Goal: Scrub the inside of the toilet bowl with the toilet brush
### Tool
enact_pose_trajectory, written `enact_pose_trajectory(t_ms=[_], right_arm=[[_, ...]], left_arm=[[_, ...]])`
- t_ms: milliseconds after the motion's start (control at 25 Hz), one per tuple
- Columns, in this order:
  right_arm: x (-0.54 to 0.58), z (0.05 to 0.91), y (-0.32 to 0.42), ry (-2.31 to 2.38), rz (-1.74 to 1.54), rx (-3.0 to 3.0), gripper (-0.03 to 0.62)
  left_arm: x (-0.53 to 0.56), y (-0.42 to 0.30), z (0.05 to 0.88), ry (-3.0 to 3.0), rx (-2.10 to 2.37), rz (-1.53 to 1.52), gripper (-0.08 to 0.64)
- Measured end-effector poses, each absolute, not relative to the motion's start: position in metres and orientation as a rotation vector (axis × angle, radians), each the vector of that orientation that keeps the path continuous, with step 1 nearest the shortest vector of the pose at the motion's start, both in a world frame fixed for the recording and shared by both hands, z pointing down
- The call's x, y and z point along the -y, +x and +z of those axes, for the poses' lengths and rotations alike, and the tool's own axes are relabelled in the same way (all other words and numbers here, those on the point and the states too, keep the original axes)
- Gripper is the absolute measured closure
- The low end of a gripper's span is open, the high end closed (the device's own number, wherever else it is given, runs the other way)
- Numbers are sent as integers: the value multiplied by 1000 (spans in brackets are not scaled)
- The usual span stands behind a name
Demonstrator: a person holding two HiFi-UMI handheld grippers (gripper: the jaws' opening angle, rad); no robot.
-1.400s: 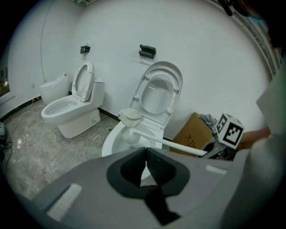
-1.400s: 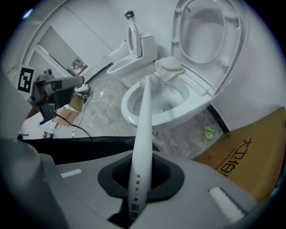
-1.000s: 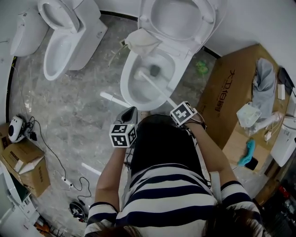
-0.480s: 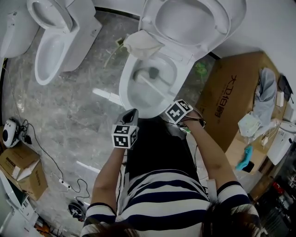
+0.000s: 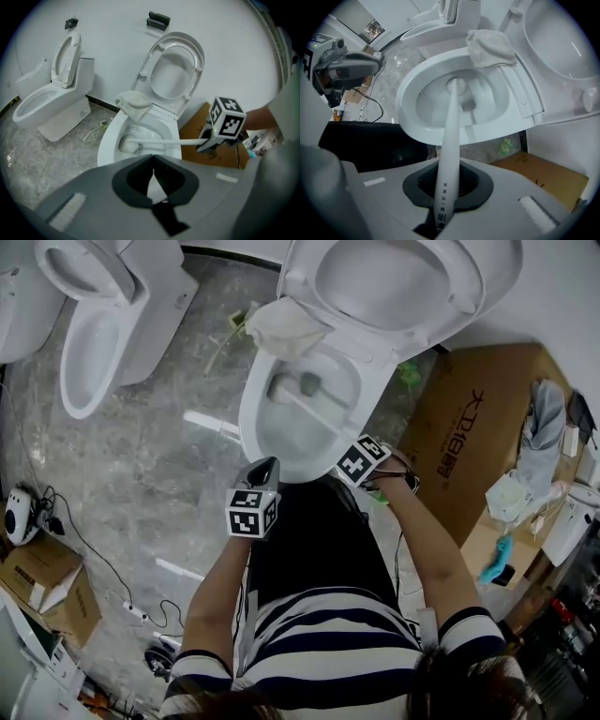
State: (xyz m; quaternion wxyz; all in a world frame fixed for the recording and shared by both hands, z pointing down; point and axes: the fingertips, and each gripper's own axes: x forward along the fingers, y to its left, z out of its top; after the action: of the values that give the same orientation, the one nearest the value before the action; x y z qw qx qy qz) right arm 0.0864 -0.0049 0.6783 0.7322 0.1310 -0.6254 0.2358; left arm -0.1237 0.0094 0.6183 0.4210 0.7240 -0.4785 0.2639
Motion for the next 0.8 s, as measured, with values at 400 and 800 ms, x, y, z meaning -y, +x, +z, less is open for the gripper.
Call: enact_pose_trajectory(t_ms=[400, 800], right_arm=[[30, 681, 104, 323, 496, 1329, 558], [39, 683, 130, 338, 470, 1245, 558]], left_arm=[[3, -112, 620, 1850, 1143, 689, 560], [10, -106, 621, 1850, 1124, 679, 560]])
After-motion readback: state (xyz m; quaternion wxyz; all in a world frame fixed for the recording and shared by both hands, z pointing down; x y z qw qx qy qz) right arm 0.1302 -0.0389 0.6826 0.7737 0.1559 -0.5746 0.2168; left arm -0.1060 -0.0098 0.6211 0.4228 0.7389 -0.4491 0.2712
